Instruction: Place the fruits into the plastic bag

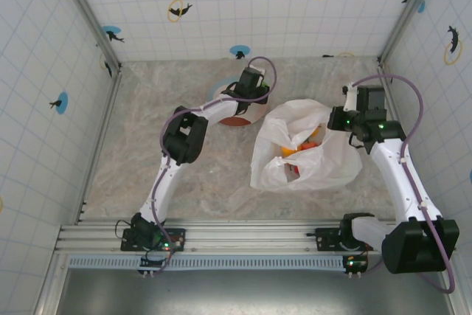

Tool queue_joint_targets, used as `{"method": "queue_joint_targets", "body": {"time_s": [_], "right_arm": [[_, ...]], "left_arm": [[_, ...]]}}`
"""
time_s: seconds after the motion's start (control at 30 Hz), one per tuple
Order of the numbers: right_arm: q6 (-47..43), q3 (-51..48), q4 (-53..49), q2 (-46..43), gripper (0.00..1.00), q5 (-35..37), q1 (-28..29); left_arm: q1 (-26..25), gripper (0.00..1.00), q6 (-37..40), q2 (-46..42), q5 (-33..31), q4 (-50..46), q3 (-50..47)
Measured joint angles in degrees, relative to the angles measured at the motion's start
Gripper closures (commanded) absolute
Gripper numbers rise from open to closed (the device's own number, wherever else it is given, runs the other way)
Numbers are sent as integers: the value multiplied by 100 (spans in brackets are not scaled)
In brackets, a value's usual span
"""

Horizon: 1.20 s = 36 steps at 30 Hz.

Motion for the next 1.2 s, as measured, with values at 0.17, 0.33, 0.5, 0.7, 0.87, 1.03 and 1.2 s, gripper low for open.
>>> {"method": "queue_joint_targets", "body": {"time_s": [0.17, 0.33, 0.5, 0.7, 0.87, 1.03, 1.2], "right_arm": [[13, -17, 7, 0, 100, -4, 0], [46, -63, 22, 0, 100, -17, 7], [59, -79, 57, 0, 100, -22, 11], [85, -94, 136, 0, 100, -31, 46], [98, -94, 219, 4, 100, -46, 61], [129, -96, 313, 52, 100, -72, 87], [201, -94, 389, 122, 100, -140, 160]], "left_arm": [[0, 42, -2, -122, 2, 17, -190], [0, 44, -9, -1115, -2, 157, -1386], [0, 45, -146, -2874, 24, 739, -3117], [-2, 45, -476, -4824, 511, 1401, -4833], [-109, 46, -684, -6210, 1204, 1606, -6153], [-527, 45, -643, -7143, 1816, 1438, -6841], [-1064, 45, -422, -7125, 2240, 1309, -6905]]}}
